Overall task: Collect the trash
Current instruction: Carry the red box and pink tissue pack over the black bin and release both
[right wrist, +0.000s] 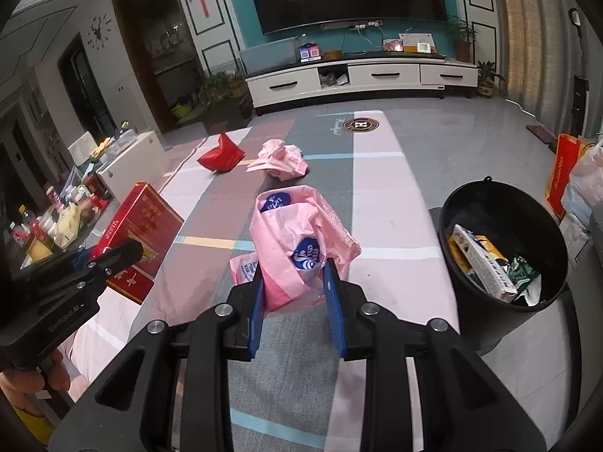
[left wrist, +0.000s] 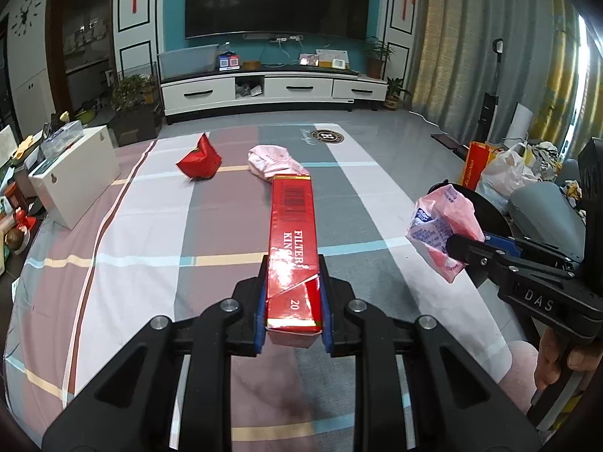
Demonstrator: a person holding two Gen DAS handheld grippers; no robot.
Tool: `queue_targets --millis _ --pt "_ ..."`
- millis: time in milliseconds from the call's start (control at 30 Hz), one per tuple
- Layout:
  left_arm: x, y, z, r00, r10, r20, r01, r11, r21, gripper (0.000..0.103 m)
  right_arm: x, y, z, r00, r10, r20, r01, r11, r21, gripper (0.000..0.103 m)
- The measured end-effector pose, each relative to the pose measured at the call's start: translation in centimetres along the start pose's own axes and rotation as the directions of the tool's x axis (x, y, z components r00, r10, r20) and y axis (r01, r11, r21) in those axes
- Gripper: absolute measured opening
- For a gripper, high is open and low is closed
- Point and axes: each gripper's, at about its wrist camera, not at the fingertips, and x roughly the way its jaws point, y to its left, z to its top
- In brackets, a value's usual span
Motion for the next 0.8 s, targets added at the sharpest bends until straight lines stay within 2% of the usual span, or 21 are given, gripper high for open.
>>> queue_targets --millis 800 --pt "1.4 -6.4 2.0 0.999 -0.050 0.005 0.049 0.989 0.136 0.023 -2.7 -5.9 -0.2 0.997 -0.036 0.062 0.029 0.993 0.118 0.030"
